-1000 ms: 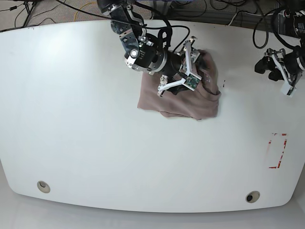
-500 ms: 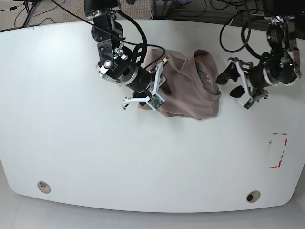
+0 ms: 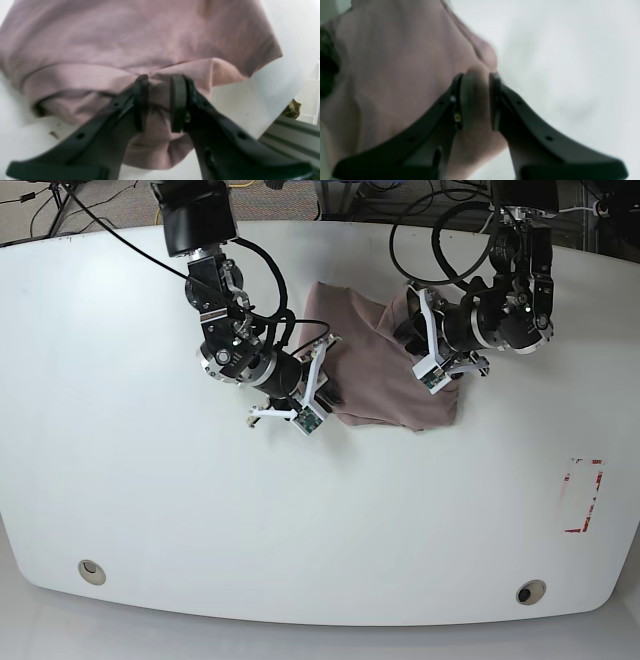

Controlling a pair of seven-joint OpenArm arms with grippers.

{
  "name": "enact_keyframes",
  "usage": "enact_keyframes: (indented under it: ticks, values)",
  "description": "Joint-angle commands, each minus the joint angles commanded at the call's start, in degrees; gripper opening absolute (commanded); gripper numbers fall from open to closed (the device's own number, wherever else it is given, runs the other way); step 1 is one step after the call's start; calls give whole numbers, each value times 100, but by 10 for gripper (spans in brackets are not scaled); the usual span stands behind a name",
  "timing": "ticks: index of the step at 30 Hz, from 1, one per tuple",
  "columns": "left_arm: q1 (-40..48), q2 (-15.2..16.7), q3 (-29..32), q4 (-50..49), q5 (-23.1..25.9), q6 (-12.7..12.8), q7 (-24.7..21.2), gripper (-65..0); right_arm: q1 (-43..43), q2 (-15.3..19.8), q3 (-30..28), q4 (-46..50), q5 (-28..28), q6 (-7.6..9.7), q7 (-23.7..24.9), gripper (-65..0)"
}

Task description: Layout the t-shirt on the table in an organized manner, then fold the t-shirt properly

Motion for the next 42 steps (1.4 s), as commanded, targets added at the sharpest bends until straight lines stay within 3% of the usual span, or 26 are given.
enact_keyframes:
  ticks: [9,12,19,23,31,38,42]
  values:
    - [-466,-149,79,-782,475,0,-18,-524,-510,448,53,62,9,9,176,-556]
    - [-774,-149,114,-1275,536,0,-44,-524,-800,440,229,308,9,9,176,-556]
    - [-1644,-141,791,-2611,826,0,-738,-524,-1530,404,404,914,9,0,167,-556]
    - [-2084,-123,1108,-2901,844,0,-844,-524,-1829,185,404,1222,-9,-26,141,-556]
    - [-2769,-176,1204,-2365,844,0,-607,-524,-2154,-62,404,1618,-44,-44,132,-556]
    - [-3112,-809,1134,-1284,818,0,-255,-524,-2242,-70,404,2215,-44,-44,-193,-556]
    - [-3042,-923,818,-747,818,0,-53,-524,-2163,-70,404,2593,-9,-44,-431,-556]
